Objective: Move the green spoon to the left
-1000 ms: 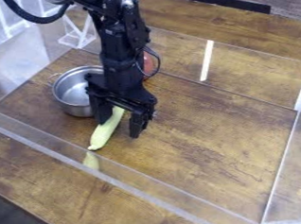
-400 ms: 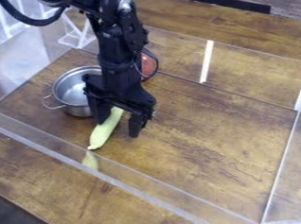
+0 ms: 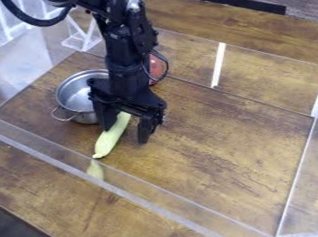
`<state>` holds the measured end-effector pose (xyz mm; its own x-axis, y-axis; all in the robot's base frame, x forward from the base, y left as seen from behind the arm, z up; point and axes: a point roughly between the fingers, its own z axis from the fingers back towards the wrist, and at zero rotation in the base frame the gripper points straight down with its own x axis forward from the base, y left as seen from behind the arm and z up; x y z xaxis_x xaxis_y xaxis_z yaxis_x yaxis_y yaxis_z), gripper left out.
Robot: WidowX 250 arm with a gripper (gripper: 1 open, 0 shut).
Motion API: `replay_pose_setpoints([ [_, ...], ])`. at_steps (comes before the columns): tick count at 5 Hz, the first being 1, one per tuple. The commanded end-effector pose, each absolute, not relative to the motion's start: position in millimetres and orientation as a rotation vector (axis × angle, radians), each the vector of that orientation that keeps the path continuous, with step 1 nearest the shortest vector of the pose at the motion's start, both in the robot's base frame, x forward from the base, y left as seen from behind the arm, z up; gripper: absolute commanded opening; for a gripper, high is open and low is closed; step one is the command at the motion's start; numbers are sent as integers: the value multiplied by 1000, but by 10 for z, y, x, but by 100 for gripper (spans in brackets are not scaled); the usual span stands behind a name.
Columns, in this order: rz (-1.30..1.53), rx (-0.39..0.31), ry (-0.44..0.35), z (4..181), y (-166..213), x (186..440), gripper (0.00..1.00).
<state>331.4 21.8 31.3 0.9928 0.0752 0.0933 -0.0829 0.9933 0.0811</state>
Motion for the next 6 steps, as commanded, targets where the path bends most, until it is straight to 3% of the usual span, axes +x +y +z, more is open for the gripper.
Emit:
replay_pose_setpoints([
  [1,63,86,-55,115,277,3368,100],
  [3,-18,91,-35,69,298,3462,100],
  [4,-61,89,-26,109,318,3488,0],
  [6,-146,82,-24,266,170,3197,0],
])
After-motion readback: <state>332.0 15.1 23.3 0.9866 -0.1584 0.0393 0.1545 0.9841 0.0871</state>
